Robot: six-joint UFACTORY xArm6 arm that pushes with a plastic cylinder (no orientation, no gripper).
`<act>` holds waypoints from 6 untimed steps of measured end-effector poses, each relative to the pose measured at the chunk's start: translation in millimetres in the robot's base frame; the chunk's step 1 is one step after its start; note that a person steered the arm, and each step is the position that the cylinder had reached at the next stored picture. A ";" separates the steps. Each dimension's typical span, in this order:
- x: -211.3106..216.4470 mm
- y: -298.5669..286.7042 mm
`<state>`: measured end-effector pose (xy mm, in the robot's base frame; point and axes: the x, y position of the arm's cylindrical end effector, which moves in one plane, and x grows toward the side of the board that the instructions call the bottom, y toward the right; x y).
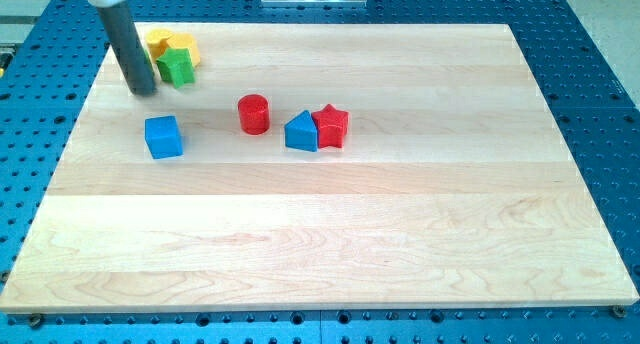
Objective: Separate the green blocks from the yellow blocks
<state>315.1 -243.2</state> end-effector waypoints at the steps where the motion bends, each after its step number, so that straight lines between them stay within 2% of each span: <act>1: -6.9 -53.7; 2: -49.7 -54.3; 3: -57.3 -26.9; 4: -1.2 30.9; 5: -17.6 -1.4; 6: -85.2 -46.0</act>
